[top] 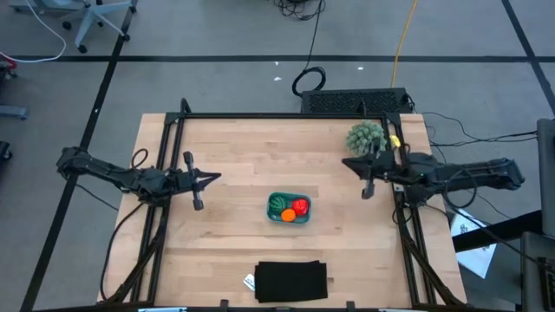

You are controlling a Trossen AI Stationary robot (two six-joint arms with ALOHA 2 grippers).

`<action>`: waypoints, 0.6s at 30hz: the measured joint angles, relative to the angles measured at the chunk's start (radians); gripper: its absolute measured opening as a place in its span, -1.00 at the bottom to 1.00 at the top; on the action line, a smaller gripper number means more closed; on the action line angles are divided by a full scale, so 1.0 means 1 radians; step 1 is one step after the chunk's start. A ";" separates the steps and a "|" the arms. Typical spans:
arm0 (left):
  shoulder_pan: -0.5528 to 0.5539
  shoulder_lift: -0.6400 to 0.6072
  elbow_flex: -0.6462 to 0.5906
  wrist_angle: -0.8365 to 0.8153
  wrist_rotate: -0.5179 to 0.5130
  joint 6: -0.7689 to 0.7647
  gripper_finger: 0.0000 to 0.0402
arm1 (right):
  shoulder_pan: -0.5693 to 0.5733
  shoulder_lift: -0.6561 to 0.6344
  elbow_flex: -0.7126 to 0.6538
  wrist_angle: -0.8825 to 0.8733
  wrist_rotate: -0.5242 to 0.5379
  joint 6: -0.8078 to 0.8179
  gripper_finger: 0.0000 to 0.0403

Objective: Pick and placing Produce into tupperware
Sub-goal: Adjust the blue bin on the table

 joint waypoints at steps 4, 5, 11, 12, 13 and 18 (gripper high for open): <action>-0.009 0.000 0.000 0.000 0.001 -0.015 -0.94 | 0.000 -0.087 -0.096 0.074 0.021 0.000 -1.00; -0.011 0.000 0.000 -0.001 0.001 -0.018 -0.93 | 0.000 -0.105 -0.120 0.096 0.021 -0.001 -1.00; -0.018 0.000 0.000 -0.018 0.002 -0.031 -0.92 | 0.000 -0.175 -0.234 0.199 0.047 -0.015 -1.00; -0.018 0.000 0.000 -0.022 0.002 -0.035 -0.92 | 0.000 -0.183 -0.243 0.212 0.047 -0.016 -1.00; -0.018 0.000 0.000 -0.024 0.002 -0.043 -0.92 | 0.000 -0.189 -0.251 0.216 0.047 -0.018 -1.00; -0.018 0.000 0.000 -0.027 0.002 -0.078 -0.92 | 0.000 -0.196 -0.289 0.216 0.047 -0.051 -1.00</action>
